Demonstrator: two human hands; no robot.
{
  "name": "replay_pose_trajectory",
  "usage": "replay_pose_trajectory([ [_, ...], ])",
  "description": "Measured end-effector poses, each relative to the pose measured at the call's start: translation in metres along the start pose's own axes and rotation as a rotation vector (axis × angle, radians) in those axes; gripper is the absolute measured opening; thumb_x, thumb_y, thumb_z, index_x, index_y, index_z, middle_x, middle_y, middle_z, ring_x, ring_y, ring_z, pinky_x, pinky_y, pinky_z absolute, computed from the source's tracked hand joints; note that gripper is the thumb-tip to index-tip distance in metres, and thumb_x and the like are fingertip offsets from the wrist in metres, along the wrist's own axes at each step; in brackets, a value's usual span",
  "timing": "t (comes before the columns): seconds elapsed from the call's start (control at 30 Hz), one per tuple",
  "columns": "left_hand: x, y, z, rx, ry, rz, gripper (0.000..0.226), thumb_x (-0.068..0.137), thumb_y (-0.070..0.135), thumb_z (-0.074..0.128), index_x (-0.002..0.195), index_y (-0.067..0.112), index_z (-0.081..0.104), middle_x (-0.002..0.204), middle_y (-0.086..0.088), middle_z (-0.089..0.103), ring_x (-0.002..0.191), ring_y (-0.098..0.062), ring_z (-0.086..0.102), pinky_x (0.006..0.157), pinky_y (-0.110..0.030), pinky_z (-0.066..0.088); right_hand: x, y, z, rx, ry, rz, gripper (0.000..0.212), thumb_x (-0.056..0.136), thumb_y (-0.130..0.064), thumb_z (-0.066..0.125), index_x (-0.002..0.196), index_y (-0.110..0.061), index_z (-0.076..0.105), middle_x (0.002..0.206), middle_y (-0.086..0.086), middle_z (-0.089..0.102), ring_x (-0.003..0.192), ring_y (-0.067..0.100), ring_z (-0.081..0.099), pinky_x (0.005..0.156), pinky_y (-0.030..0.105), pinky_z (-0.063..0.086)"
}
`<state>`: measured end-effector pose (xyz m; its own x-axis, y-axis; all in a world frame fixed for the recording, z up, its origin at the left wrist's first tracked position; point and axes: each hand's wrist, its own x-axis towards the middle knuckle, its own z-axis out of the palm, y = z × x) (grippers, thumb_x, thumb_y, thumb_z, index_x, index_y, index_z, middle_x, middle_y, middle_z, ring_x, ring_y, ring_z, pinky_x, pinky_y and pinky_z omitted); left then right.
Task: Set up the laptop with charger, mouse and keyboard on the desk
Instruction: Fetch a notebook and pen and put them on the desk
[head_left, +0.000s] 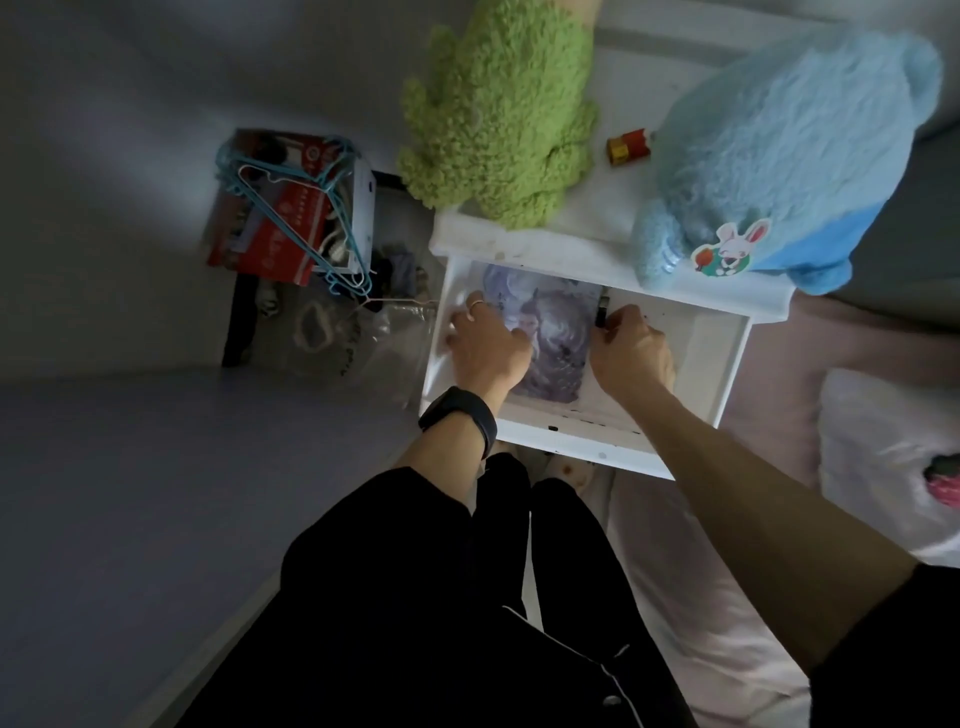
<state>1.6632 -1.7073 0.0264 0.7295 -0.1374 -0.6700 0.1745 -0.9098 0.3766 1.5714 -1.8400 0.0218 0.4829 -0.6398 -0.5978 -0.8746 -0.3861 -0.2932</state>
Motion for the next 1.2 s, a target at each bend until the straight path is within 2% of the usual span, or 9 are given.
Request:
replay_pose_trajectory([
  [0.2,0.005,-0.008,-0.011,-0.135,-0.178,-0.024,0.031,0.090,0.035,0.058,0.109,0.010,0.055,0.103,-0.009,0.066,0.093,-0.028,0.063,0.073,-0.033,0.048,-0.010,0.016,-0.013,-0.097,-0.208,0.186,0.049,0.083,-0.044,0.065,0.117,-0.011,0.053,0.106,0.013,0.068,0.097,0.037,0.067,0.082,0.038,0.053],
  [0.37,-0.001,-0.009,-0.025,-0.389,-0.275,-0.081,0.020,0.084,0.033,0.070,0.091,0.015,0.065,0.082,0.002,0.062,0.077,-0.018,0.059,0.071,-0.031,0.043,-0.027,0.022,-0.031,0.554,-0.232,0.387,0.019,0.085,-0.020,0.069,0.091,-0.003,0.068,0.066,0.007,0.066,0.048,0.020,0.062,0.052,0.028,0.054],
  [0.47,-0.010,-0.006,-0.032,-0.429,-0.287,-0.108,0.037,0.081,0.034,0.072,0.099,0.003,0.067,0.077,-0.004,0.058,0.070,-0.021,0.053,0.064,-0.032,0.037,-0.048,0.027,-0.049,0.748,-0.270,0.411,0.013,0.086,-0.017,0.074,0.087,-0.005,0.068,0.065,0.005,0.059,0.045,0.018,0.051,0.054,0.030,0.049],
  [0.67,-0.030,-0.002,-0.055,-0.571,-0.266,-0.202,0.021,0.081,0.020,0.076,0.071,0.010,0.060,0.054,-0.001,0.053,0.047,-0.015,0.051,0.049,-0.022,0.039,-0.088,0.051,-0.069,0.887,-0.487,0.367,0.011,0.090,-0.017,0.072,0.084,-0.010,0.065,0.060,0.001,0.048,0.045,0.012,0.036,0.044,0.022,0.032],
  [0.73,-0.036,-0.010,-0.060,-0.672,-0.244,-0.227,0.024,0.071,0.024,0.082,0.073,0.006,0.066,0.062,-0.012,0.064,0.056,-0.028,0.064,0.054,-0.030,0.054,-0.098,0.058,-0.067,0.866,-0.530,0.334,0.010,0.089,-0.017,0.073,0.084,-0.013,0.066,0.058,0.000,0.048,0.042,0.009,0.034,0.041,0.020,0.029],
  [0.8,-0.052,-0.020,-0.062,-0.743,-0.231,-0.238,0.048,0.059,0.029,0.085,0.093,-0.002,0.071,0.094,-0.022,0.072,0.089,-0.044,0.070,0.083,-0.053,0.058,-0.111,0.066,-0.063,0.822,-0.556,0.299,0.009,0.088,-0.017,0.073,0.083,-0.016,0.067,0.057,0.001,0.054,0.041,0.009,0.035,0.040,0.018,0.029],
  [0.87,-0.080,-0.025,-0.065,-0.776,-0.210,-0.220,0.043,0.069,0.020,0.081,0.103,-0.004,0.070,0.103,-0.019,0.073,0.091,-0.037,0.072,0.083,-0.050,0.059,-0.124,0.073,-0.059,0.777,-0.564,0.262,0.008,0.088,-0.019,0.074,0.083,-0.019,0.067,0.061,0.004,0.061,0.042,0.011,0.036,0.042,0.016,0.031],
  [1.0,-0.140,-0.043,-0.059,-0.788,-0.035,-0.124,0.005,0.089,0.011,0.071,0.092,0.013,0.068,0.084,0.000,0.073,0.068,-0.011,0.072,0.060,-0.026,0.057,-0.142,0.092,-0.035,0.769,-0.559,0.322,0.015,0.090,-0.022,0.073,0.078,-0.020,0.064,0.064,0.004,0.067,0.044,0.013,0.042,0.047,0.017,0.035],
  [1.2,-0.229,-0.081,-0.056,-0.741,0.191,-0.110,0.020,0.085,0.030,0.074,0.101,0.019,0.066,0.099,-0.005,0.074,0.092,-0.023,0.071,0.085,-0.047,0.057,-0.162,0.107,-0.009,0.848,-0.624,0.414,0.018,0.100,-0.023,0.060,0.084,-0.013,0.060,0.064,0.004,0.055,0.050,0.015,0.046,0.052,0.022,0.037],
])
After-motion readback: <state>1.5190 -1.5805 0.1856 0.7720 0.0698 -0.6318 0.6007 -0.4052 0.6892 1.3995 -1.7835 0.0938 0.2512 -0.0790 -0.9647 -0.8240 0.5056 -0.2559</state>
